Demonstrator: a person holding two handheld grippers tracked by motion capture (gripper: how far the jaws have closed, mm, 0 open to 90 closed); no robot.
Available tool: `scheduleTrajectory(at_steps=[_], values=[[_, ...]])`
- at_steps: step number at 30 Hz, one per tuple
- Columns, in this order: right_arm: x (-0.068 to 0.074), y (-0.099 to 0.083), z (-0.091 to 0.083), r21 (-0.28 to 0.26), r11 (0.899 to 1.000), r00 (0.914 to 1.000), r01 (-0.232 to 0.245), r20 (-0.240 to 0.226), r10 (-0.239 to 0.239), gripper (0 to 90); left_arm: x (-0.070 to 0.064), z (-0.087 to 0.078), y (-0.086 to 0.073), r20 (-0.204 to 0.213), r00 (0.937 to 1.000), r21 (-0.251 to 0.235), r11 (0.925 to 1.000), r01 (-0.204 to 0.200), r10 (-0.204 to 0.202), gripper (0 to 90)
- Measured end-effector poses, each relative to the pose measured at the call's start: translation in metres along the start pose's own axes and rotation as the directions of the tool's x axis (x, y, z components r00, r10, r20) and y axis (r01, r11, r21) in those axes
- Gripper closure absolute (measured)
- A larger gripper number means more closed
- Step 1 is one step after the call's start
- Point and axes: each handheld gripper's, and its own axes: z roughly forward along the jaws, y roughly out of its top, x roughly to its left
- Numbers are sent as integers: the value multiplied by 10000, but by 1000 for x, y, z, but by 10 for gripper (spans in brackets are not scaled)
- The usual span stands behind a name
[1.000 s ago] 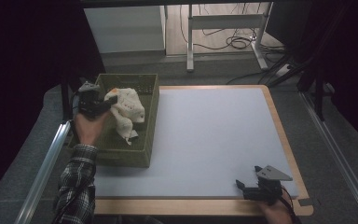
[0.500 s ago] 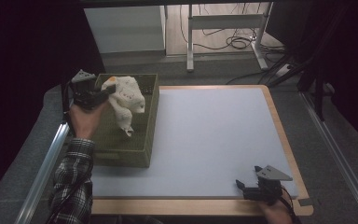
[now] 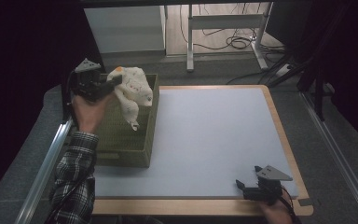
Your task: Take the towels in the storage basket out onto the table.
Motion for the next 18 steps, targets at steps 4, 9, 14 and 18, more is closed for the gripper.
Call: scheduleTrajectory(at_steps=[4, 9, 14, 18], values=[[0, 0, 0, 0, 10000, 10000, -1, 1, 1, 68, -8, 3, 7, 159, 9998, -29, 9999, -118, 118, 812], [0, 0, 0, 8, 10000, 10000, -3, -6, 3, 69, -21, 9, 15, 459, 9986, -99, 9997, -240, 244, 812], [0, 0, 0, 5, 10000, 10000, -9, -24, 9, 68, -33, 21, 18, 832, 9961, -81, 9996, -285, 291, 812], [0, 0, 0, 6, 10000, 10000, -11, -27, 11, 68, -44, 30, 20, 1070, 9935, -49, 9992, -387, 390, 812]])
